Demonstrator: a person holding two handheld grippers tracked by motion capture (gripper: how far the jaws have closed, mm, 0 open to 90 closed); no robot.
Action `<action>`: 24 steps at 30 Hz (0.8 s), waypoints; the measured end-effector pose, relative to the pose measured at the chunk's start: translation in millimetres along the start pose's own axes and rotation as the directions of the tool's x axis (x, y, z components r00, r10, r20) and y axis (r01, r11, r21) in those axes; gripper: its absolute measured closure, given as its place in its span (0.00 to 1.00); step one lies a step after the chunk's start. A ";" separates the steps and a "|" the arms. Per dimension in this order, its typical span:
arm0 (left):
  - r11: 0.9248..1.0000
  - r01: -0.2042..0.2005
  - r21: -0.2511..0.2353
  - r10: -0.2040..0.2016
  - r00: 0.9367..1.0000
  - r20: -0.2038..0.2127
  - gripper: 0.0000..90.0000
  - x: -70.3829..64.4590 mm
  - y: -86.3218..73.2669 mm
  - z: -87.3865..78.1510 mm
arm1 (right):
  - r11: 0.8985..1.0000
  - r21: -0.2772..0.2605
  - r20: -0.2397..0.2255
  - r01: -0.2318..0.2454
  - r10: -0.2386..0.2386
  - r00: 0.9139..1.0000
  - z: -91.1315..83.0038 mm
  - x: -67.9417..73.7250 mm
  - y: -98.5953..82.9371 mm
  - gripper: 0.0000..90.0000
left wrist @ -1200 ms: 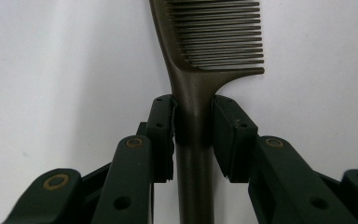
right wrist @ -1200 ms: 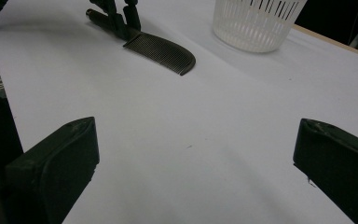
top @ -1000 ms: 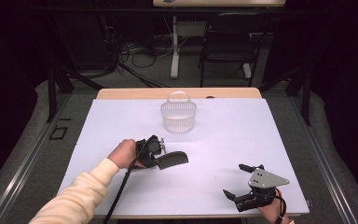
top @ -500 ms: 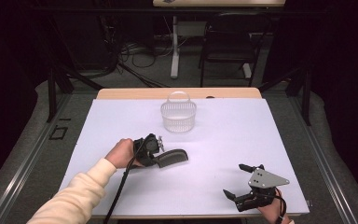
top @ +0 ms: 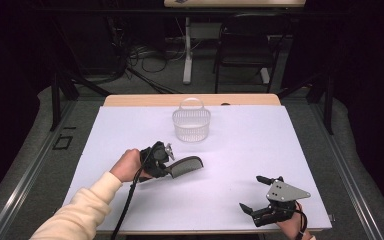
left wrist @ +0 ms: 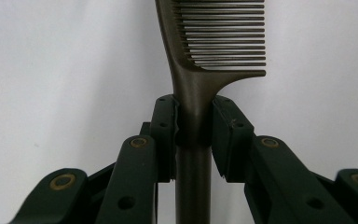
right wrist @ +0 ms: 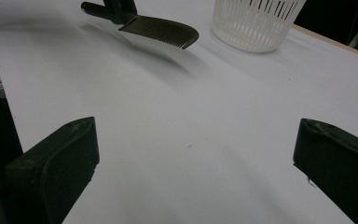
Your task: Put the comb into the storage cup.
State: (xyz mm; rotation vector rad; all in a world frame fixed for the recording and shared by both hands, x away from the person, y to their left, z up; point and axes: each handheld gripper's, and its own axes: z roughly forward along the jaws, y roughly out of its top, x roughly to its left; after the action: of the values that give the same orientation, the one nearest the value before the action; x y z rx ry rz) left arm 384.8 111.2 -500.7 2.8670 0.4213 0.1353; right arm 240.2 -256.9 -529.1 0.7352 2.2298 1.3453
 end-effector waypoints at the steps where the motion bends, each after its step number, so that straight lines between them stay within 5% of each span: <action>1: 1.000 0.003 -0.009 -0.003 1.000 -0.001 0.80 -0.5 -0.3 -0.9 | 1.000 0.000 0.000 0.000 0.000 1.000 0.0 0.0 0.0 0.00; 24: 0.977 0.099 -0.187 -0.101 0.995 0.002 0.80 -8.4 -15.3 -15.9 | 1.000 0.002 0.004 -0.004 0.004 1.000 -0.3 0.0 -0.1 0.00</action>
State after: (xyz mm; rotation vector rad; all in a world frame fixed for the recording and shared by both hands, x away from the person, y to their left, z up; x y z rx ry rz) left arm 370.7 126.5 -489.6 2.6557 0.5240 0.1589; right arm 240.0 -257.2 -529.1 0.7426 2.2286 1.3425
